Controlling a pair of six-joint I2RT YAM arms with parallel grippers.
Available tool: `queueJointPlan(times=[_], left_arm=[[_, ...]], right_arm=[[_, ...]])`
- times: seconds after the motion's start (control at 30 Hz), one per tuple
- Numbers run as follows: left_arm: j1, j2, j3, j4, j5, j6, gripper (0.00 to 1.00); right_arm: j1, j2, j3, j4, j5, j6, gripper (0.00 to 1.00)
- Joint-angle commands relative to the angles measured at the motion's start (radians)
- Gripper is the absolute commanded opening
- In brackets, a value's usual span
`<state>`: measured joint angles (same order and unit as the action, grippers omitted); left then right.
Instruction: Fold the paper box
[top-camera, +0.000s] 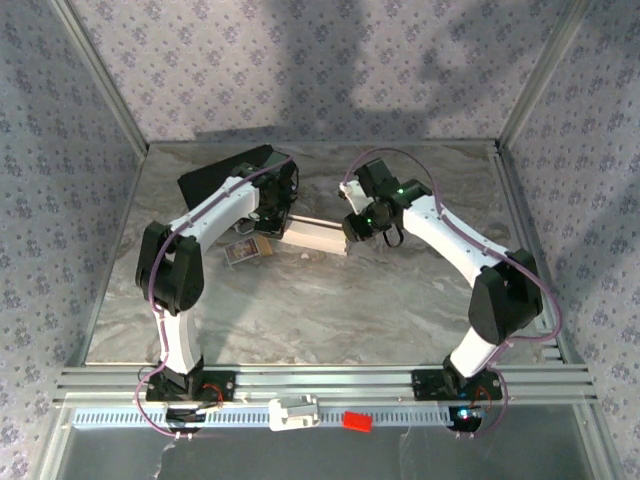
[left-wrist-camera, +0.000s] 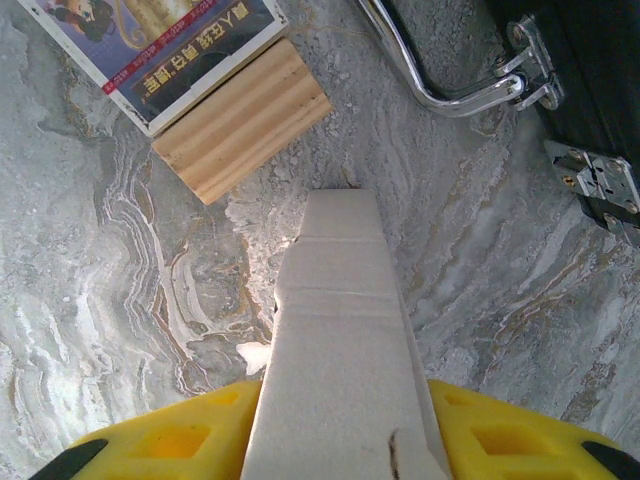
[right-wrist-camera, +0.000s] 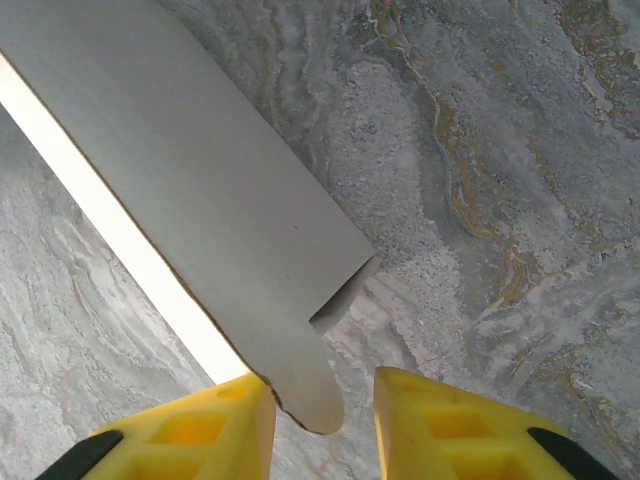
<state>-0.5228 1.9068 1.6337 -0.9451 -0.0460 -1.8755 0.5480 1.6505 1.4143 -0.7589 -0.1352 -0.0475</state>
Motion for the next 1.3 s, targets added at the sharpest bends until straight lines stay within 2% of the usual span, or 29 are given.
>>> queueJointPlan(times=[0.0,0.37,0.53,0.93,1.23,1.27], left_arm=[[0.006,0.018,0.031,-0.093,-0.005,-0.263,0.43],[0.008,0.024,0.034,-0.087,-0.005,-0.267,0.42],[0.009,0.027,0.034,-0.084,-0.004,-0.274,0.43],[0.011,0.034,0.037,-0.062,0.0,-0.3,0.42],[0.01,0.037,0.029,-0.035,-0.003,-0.312,0.41],[0.01,0.037,0.028,-0.031,-0.001,-0.312,0.39]], right_arm=[[0.009,-0.002,0.027,-0.005,0.026,-0.017,0.28],[0.029,0.016,0.047,-0.01,0.063,-0.017,0.08],[0.04,0.026,0.064,-0.031,0.075,0.039,0.0],[0.059,0.002,0.013,0.005,0.104,0.417,0.0],[0.112,-0.007,-0.037,0.013,0.191,0.544,0.0],[0.114,-0.011,-0.047,0.018,0.201,0.557,0.0]])
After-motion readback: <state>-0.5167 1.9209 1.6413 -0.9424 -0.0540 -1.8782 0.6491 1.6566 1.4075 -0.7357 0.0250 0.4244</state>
